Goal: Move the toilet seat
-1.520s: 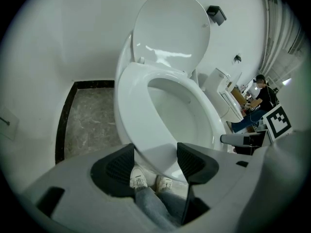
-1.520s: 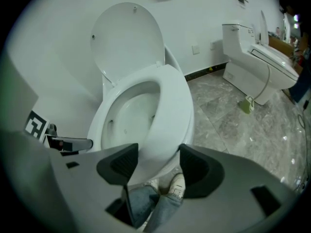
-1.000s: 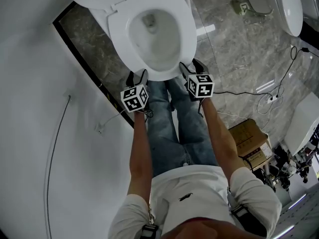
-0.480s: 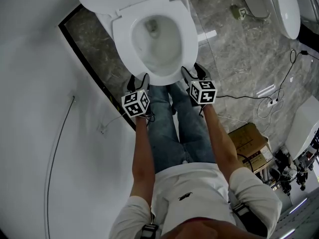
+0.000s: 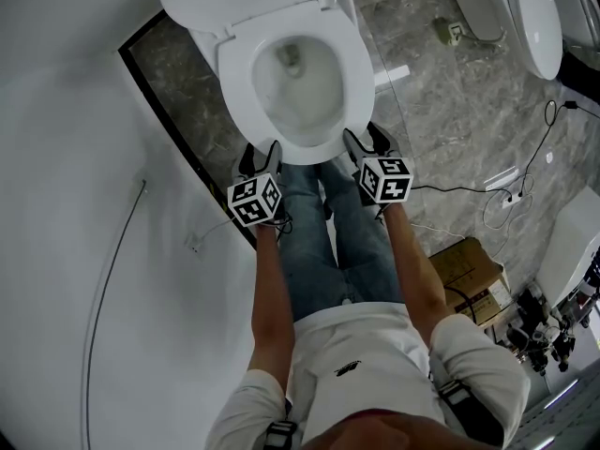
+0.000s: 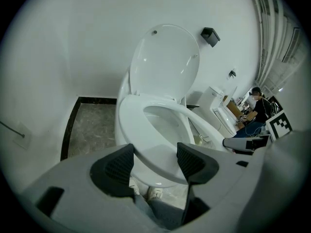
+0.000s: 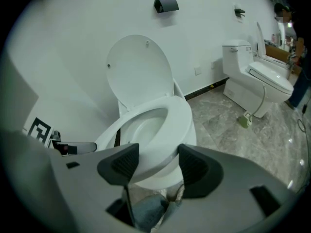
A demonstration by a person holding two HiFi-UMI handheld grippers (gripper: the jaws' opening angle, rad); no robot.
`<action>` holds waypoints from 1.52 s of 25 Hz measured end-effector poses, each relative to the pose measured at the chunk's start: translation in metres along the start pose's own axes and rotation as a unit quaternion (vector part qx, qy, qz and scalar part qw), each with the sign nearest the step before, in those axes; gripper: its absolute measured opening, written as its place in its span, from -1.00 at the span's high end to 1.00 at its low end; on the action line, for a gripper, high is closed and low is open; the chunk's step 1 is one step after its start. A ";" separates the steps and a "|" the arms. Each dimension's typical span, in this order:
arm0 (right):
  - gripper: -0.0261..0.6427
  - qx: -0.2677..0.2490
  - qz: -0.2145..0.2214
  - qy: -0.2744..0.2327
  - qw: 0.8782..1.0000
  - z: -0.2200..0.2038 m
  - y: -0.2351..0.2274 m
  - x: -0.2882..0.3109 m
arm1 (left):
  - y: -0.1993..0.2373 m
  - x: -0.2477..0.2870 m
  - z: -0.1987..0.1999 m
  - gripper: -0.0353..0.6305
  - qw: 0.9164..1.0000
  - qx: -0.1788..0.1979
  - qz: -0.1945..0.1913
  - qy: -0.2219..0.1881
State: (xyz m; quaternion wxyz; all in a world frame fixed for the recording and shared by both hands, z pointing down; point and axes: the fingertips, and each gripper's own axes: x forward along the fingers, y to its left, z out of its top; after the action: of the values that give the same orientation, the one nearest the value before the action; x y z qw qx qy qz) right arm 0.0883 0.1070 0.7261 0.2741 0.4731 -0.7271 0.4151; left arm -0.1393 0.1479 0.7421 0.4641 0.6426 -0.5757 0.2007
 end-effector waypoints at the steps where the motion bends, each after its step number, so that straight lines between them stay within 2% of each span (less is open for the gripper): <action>1: 0.11 0.001 0.001 -0.003 1.000 0.003 0.001 -0.001 | -0.001 -0.002 0.003 0.06 1.000 0.000 0.001 -0.003; 16: 0.11 0.008 0.007 -0.037 0.999 0.045 0.019 -0.025 | -0.011 -0.026 0.043 0.06 0.999 -0.014 -0.004 -0.049; 31: 0.11 0.022 0.002 -0.069 0.997 0.087 0.031 -0.042 | -0.020 -0.042 0.081 0.06 0.997 -0.021 -0.009 -0.070; 34: 0.12 0.026 0.002 -0.074 0.997 0.094 0.033 -0.044 | -0.022 -0.044 0.089 0.06 0.997 -0.015 -0.009 -0.073; 38: 0.12 0.031 0.003 -0.082 0.996 0.103 0.036 -0.046 | -0.024 -0.046 0.099 0.06 0.997 0.013 -0.004 -0.080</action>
State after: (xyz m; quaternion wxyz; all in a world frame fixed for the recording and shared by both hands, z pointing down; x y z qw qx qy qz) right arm 0.0730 0.0471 0.6254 0.1977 0.5116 -0.7352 0.3984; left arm -0.1567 0.0894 0.6482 0.4094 0.6644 -0.6059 0.1545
